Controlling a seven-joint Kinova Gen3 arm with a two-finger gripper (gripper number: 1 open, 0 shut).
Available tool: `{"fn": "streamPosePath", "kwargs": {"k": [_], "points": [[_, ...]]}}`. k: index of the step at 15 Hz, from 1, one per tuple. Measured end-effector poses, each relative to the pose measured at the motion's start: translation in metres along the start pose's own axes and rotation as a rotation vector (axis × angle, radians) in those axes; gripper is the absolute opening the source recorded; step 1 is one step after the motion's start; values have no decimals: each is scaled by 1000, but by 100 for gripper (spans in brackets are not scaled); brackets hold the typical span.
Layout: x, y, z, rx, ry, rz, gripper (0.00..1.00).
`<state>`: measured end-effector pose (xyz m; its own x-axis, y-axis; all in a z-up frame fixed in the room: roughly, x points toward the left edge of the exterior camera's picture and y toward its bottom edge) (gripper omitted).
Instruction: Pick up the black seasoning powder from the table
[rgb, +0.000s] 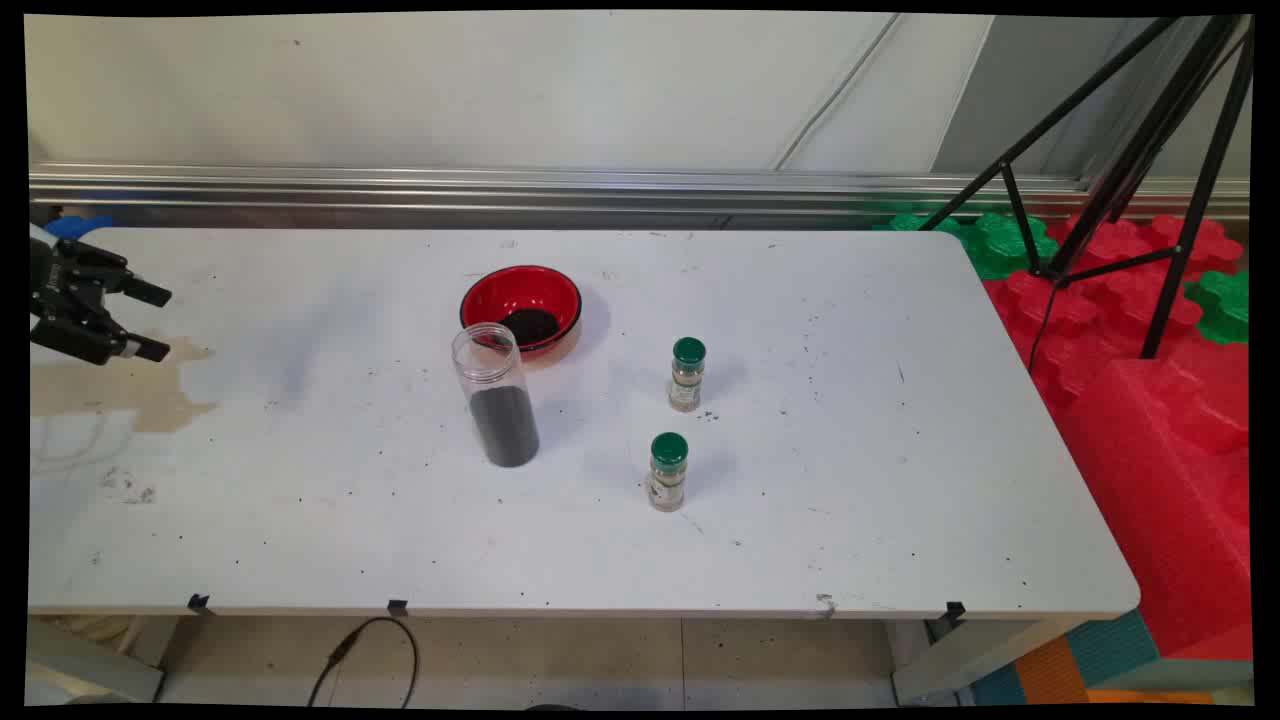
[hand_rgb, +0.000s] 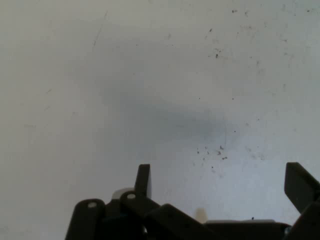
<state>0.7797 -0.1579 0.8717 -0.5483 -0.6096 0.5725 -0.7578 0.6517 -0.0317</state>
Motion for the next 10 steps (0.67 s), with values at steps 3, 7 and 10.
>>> {"fn": "streamPosePath", "kwargs": {"k": [3,7,10], "points": [[4,0,4,-5,-5,9,100],[14,1,14,-23,-7,46,100],[23,4,24,-48,5,92,100]]}}
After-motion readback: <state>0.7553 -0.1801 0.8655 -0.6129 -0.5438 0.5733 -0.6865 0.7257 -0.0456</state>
